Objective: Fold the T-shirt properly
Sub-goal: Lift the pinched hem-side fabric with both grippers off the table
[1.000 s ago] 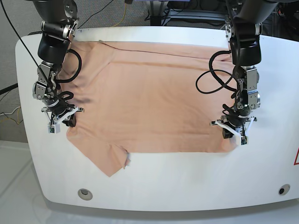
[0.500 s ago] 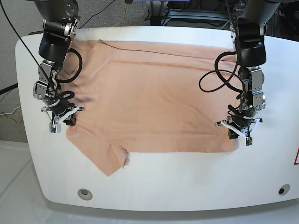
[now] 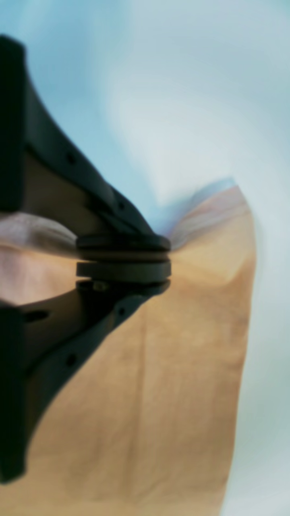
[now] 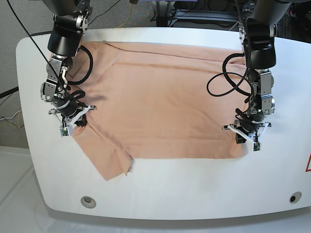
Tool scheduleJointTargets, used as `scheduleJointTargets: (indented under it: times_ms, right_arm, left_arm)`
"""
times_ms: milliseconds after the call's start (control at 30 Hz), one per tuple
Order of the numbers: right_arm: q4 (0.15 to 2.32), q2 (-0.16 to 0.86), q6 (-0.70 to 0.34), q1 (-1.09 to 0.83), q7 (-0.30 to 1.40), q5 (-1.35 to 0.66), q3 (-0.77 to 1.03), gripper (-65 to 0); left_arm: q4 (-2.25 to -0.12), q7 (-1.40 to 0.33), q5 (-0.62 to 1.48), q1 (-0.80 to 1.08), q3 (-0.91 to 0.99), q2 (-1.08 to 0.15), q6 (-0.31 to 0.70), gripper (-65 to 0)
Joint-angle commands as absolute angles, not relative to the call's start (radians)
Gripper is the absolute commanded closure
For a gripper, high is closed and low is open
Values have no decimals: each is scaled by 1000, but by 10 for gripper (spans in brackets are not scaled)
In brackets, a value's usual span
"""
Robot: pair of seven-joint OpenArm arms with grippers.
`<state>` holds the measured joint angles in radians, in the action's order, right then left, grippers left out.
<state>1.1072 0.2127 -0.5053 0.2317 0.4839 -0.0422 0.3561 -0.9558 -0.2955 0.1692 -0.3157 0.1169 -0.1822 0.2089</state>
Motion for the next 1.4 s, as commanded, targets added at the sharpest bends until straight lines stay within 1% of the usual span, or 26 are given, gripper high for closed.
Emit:
scheduleJointTargets:
  times_ms: [0,233,333,533,700,833,1067,1367]
  right_arm:
    - [1161,226,-512,243,484,-45,358,0]
    - [1198,213,-512,242,521,-44,357,0]
    - [1213,213,-512,242,522,-42,357,0]
    - [1257,213,-512,228,524,-42,357,0]
    - [1331,209,-512,205,547,-45,357,0]
    - [1400,209,-512,179,590,-45,358,0]
    - [1514,209,-512,114,593,-45,358,0]
    - [1521,208,-512,88,593,-44,357,0]
  left_arm:
    - [-978,-274,174,-343,117,-206,214,-40]
    - [-997,-274,174,-340,64,-216,214,-39]
    - [-1059,-274,173,-295,59,-226,214,-40]
    - [-1182,-275,173,-243,-31,-248,213,-42]
    - [-1233,-275,173,-211,-77,-262,211,-42]
    - [-1260,-275,173,-186,-79,-268,211,-42]
    - [-1288,-275,173,-147,-81,-298,213,-42]
    - [-1282,-269,173,-145,-77,-338,211,-42]
